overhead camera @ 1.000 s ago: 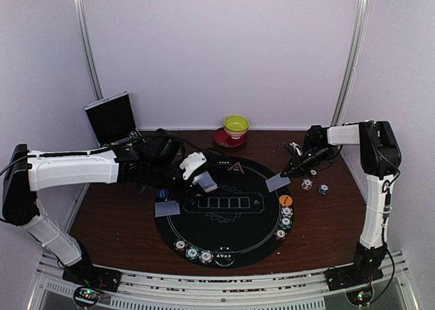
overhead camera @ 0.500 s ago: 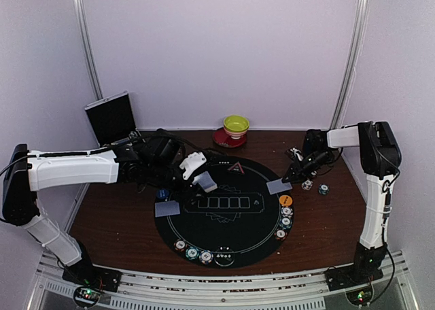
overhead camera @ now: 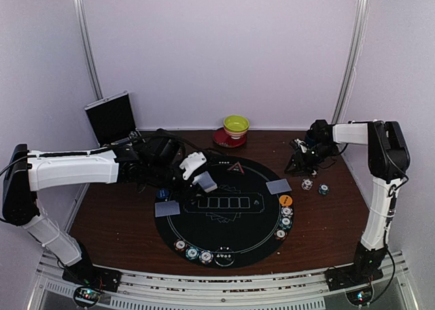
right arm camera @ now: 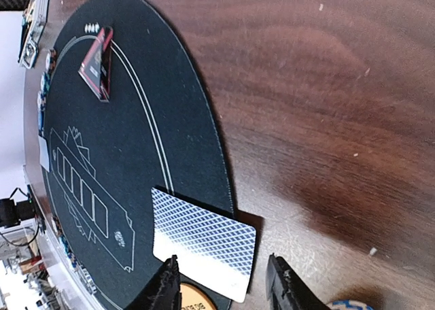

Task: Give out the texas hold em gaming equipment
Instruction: Distribute the poker card in the big blind area.

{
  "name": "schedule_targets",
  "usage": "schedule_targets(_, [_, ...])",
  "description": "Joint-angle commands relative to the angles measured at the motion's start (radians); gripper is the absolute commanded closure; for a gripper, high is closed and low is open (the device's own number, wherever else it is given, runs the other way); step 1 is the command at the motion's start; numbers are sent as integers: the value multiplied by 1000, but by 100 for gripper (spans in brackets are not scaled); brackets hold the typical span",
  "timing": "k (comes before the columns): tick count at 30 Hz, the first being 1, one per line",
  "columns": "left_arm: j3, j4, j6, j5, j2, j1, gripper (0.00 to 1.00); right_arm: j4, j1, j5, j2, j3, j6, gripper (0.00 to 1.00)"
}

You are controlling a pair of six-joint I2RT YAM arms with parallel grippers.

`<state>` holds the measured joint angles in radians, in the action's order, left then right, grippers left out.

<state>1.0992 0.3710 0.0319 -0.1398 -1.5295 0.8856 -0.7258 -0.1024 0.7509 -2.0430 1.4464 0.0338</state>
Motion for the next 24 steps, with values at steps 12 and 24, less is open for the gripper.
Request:
schedule_targets(12, [11, -27, -9, -7, 37, 6, 42, 112, -287, 190, 240, 55, -45, 30])
schedule_targets(24, [11, -27, -4, -15, 48, 6, 42, 92, -480, 375, 0, 257, -181, 33])
